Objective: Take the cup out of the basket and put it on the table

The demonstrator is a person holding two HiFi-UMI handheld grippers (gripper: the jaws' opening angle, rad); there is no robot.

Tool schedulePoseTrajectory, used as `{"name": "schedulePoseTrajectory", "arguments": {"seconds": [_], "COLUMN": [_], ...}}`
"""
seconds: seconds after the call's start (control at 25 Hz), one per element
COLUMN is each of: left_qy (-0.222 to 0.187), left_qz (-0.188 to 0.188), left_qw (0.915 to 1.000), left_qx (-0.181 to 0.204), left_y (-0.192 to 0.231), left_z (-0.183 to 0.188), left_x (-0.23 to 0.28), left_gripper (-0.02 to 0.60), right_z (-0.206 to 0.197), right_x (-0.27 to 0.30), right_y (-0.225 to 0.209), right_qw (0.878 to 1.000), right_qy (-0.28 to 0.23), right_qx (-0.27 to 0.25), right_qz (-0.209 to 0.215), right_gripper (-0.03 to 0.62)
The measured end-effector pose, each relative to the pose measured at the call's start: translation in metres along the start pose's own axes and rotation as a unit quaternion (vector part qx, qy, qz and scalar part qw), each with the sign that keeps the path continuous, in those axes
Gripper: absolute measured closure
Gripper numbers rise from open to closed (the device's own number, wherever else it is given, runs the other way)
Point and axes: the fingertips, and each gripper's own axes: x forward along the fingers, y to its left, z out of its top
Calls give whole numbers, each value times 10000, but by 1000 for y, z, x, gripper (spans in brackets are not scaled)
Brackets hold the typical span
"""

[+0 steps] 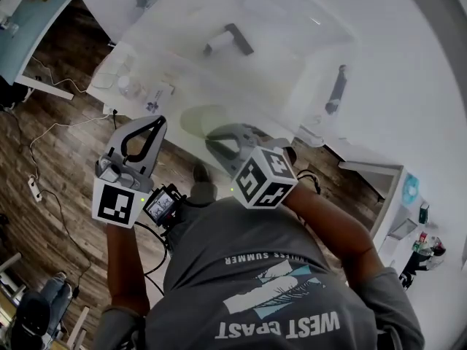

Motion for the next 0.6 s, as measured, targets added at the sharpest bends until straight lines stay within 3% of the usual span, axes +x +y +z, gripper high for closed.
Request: {"name": "schedulePoseTrajectory", "arguments": {"seconds": [0.6], "left_qy": [147], "left_qz": [19], "left_qw": [9997], "left_qx": [-210], "left_y": [-15], "left_z": [-24], "left_x": [-2], "left_gripper": [572], "right_z": [-110], "right_x": [87], "right_y": [30], "right_qw": [9901], "right_qy": [1183], "right_qx": [245], "right_qz": [719], "right_gripper": [569]}}
